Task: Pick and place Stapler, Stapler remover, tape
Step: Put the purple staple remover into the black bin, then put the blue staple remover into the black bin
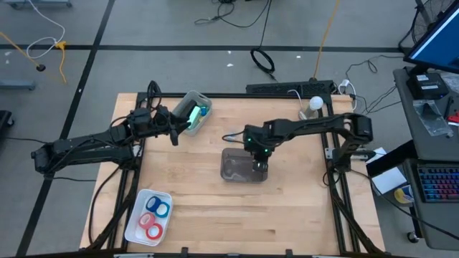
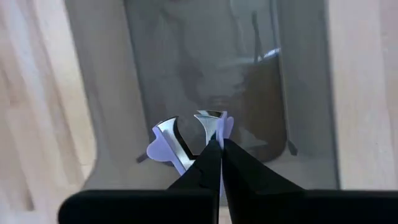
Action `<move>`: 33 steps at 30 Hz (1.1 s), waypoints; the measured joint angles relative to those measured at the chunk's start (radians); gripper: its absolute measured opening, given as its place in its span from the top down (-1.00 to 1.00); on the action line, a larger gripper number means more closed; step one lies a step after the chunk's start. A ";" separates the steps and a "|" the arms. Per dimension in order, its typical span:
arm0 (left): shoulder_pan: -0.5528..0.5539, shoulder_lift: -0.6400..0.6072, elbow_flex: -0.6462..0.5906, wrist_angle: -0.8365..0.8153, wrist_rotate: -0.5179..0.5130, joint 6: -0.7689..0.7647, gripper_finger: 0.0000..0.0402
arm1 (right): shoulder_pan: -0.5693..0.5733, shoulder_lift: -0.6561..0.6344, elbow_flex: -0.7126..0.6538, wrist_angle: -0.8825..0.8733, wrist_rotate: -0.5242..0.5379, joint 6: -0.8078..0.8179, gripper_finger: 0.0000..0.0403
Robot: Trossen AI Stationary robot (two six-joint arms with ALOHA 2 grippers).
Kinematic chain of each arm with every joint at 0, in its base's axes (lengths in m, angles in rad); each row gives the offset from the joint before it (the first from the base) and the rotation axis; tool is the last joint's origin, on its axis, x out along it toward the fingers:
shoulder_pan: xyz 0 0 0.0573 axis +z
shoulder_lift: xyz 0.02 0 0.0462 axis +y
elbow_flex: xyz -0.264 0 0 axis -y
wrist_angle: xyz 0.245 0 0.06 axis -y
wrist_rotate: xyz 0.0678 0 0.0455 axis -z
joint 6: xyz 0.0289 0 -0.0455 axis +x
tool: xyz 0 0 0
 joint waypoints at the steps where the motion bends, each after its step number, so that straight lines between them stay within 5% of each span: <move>1: 0.000 0.000 0.000 0.000 0.000 0.000 0.32 | 0.000 0.013 0.000 0.005 0.000 -0.013 1.00; 23: -0.003 0.000 0.000 0.000 0.000 0.002 0.32 | 0.000 0.067 0.000 0.011 0.000 -0.083 0.76; 33: -0.003 0.000 0.000 0.002 0.000 0.006 0.32 | -0.003 -0.105 0.105 0.115 0.045 -0.339 0.74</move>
